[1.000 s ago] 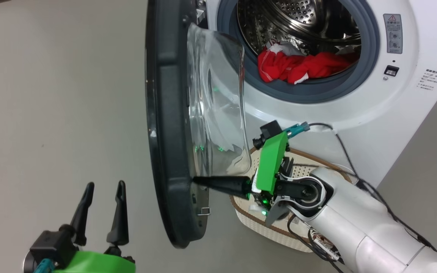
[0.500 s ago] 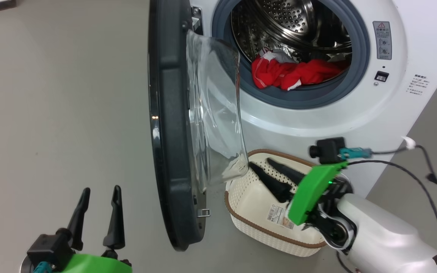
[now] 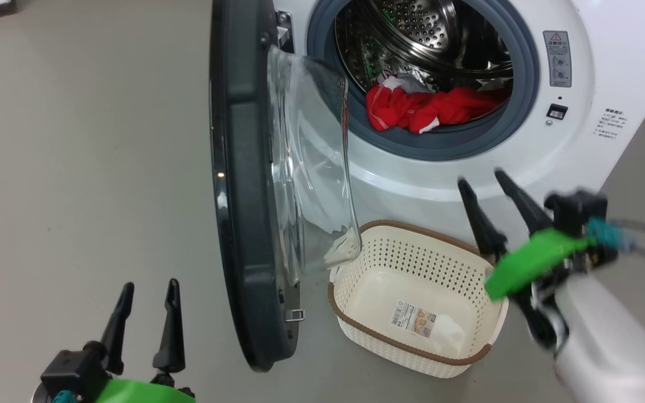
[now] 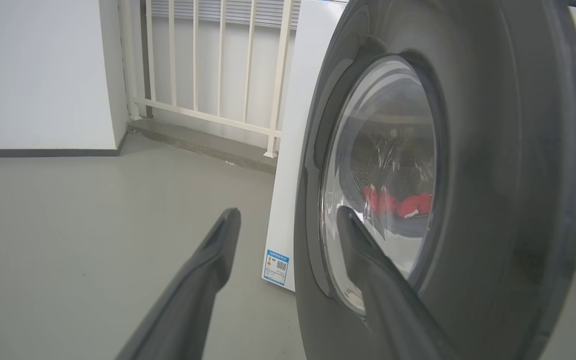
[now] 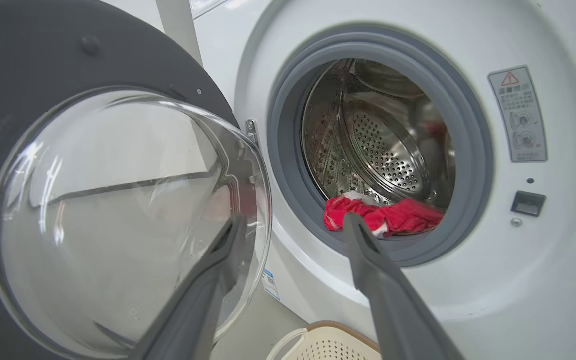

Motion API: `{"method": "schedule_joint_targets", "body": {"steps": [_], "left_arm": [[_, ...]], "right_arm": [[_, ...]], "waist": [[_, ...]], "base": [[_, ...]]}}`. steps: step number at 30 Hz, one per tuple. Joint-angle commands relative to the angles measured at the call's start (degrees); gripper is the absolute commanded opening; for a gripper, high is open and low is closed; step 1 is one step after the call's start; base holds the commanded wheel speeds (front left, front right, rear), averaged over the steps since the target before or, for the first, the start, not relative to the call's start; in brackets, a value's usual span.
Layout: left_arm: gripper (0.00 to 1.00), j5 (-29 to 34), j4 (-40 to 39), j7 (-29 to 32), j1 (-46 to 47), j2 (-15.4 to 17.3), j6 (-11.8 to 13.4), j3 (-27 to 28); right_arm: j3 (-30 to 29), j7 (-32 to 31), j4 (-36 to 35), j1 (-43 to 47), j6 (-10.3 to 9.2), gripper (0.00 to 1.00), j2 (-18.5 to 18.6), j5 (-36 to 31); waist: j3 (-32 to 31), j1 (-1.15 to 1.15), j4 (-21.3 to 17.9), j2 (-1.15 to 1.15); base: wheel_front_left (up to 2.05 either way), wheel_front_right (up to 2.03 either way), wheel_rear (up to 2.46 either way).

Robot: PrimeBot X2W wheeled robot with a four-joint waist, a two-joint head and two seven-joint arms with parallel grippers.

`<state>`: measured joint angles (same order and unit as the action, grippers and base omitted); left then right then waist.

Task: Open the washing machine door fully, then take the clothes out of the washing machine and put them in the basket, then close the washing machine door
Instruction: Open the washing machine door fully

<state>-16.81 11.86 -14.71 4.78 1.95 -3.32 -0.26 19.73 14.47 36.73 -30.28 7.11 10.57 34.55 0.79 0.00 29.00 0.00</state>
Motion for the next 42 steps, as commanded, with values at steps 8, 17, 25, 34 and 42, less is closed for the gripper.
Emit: {"method": "schedule_joint_targets", "body": {"steps": [8,17,25,34,42], "left_arm": [[1.00,-0.11,-2.26,-0.29,1.22,0.93,0.36,1.11],[1.00,0.09,-2.54,-0.29,0.79,0.93,0.45,0.99],[1.00,-0.50,-2.56,-0.29,0.38,0.93,0.08,1.07],[1.00,-0.98,-3.13,-0.29,0.26,0.93,-0.43,1.24],[0.00,-0.75,-3.39,-0.29,0.51,0.93,-0.95,1.30]], "right_arm": [[-12.83,0.51,-16.33,14.90,0.37,1.00,-6.71,-21.24],[-15.76,0.52,-21.03,21.16,0.37,1.00,-7.65,-23.33],[-15.73,0.52,-21.34,21.82,0.37,1.00,-7.68,-22.45],[-14.90,0.52,-20.99,21.72,0.37,1.00,-7.69,-21.90],[-14.45,0.52,-20.88,21.75,0.37,1.00,-7.69,-21.21]], "waist": [[0.21,0.00,0.30,0.00],[0.35,0.00,0.38,0.00],[0.55,0.00,-0.06,0.00],[0.63,0.00,-0.44,0.00],[0.59,0.00,-0.88,0.00]], "base": [[0.00,0.00,0.00],[0.00,0.00,0.00],[0.00,0.00,0.00],[0.00,0.00,0.00],[0.00,0.00,0.00]]}}
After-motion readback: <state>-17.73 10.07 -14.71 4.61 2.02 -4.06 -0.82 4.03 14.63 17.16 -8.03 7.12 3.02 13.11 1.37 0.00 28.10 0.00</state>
